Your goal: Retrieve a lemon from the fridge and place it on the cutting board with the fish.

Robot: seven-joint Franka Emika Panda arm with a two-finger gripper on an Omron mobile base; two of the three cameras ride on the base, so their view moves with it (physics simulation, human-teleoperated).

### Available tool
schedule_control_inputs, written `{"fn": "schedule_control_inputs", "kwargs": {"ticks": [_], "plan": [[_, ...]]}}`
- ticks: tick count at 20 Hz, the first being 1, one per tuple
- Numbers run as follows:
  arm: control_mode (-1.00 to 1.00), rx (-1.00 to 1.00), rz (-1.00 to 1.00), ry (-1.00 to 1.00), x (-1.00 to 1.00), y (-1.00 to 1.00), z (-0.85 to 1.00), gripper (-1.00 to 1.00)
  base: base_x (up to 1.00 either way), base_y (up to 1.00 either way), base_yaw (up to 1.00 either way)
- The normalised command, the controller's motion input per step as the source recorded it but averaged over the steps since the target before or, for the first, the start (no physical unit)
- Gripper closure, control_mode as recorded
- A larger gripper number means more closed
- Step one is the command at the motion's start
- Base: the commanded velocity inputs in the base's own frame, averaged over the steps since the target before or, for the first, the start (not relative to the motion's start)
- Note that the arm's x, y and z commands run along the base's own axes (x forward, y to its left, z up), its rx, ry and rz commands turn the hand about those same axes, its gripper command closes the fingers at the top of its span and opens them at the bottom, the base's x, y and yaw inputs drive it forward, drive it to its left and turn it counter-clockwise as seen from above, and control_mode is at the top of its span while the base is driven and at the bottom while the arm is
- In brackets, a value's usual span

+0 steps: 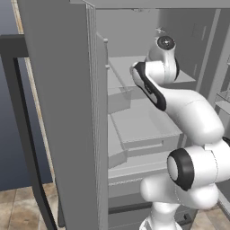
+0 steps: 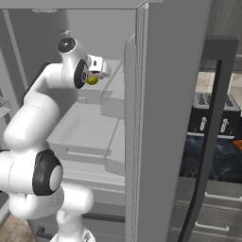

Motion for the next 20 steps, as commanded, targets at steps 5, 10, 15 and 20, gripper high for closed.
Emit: {"fn": "schedule_control_inputs", "kwargs": {"ticks": [5, 10, 15, 20], "plan": [[-1.00, 0.00, -0.01, 0.06, 0.00, 0.00, -0.09, 1.00, 0.00, 0.00, 0.00], [-1.00, 0.00, 0.00, -0.01, 0.00, 0.00, -0.02, 1.00, 0.00, 0.00, 0.00], [-1.00, 0.01, 0.00, -0.16, -0.21, 0.00, 0.02, 1.00, 0.00, 0.00, 0.00], [-1.00, 0.05, 0.00, -0.06, -0.70, 0.01, 0.34, 1.00, 0.00, 0.00, 0.00]]}}
